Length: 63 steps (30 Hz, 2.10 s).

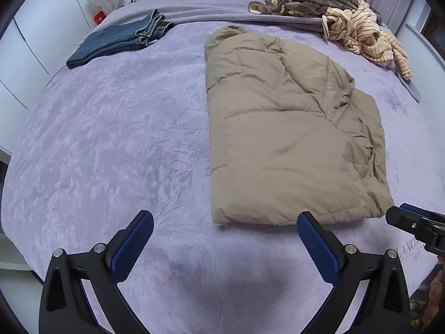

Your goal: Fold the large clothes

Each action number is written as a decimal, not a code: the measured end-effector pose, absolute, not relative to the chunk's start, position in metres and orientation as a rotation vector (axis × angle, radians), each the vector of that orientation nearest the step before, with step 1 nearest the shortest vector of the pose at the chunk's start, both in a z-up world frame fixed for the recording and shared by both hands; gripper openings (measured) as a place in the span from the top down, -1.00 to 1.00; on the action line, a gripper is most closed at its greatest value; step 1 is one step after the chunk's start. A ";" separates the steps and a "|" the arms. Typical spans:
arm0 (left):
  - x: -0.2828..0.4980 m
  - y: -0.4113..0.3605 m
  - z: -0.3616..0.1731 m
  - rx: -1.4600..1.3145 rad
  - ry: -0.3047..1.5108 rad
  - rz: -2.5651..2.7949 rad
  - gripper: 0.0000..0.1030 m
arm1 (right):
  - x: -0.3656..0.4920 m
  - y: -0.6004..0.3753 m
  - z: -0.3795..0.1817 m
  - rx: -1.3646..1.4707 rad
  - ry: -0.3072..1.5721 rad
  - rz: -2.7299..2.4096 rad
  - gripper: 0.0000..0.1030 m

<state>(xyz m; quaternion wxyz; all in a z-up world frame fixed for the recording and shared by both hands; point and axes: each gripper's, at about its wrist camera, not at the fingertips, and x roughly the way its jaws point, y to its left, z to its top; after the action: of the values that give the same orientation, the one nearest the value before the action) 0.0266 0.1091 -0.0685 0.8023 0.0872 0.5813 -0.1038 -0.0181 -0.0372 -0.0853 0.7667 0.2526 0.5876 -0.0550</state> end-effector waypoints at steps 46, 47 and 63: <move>-0.042 0.154 0.063 0.164 1.034 -0.176 -1.00 | -0.077 0.016 0.044 0.327 0.974 -0.353 -0.71; -0.040 0.154 0.063 0.164 1.034 -0.176 -1.00 | -0.076 0.017 0.045 0.321 0.970 -0.358 -0.71; -0.037 0.154 0.062 0.163 1.034 -0.170 -1.00 | -0.067 0.024 0.050 0.280 0.971 -0.373 -0.71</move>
<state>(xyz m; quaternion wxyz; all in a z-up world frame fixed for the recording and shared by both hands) -0.0370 0.1544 0.0618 0.8628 0.0776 0.4930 -0.0809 -0.0673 0.0238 0.0499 0.8583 0.1336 0.4624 -0.1777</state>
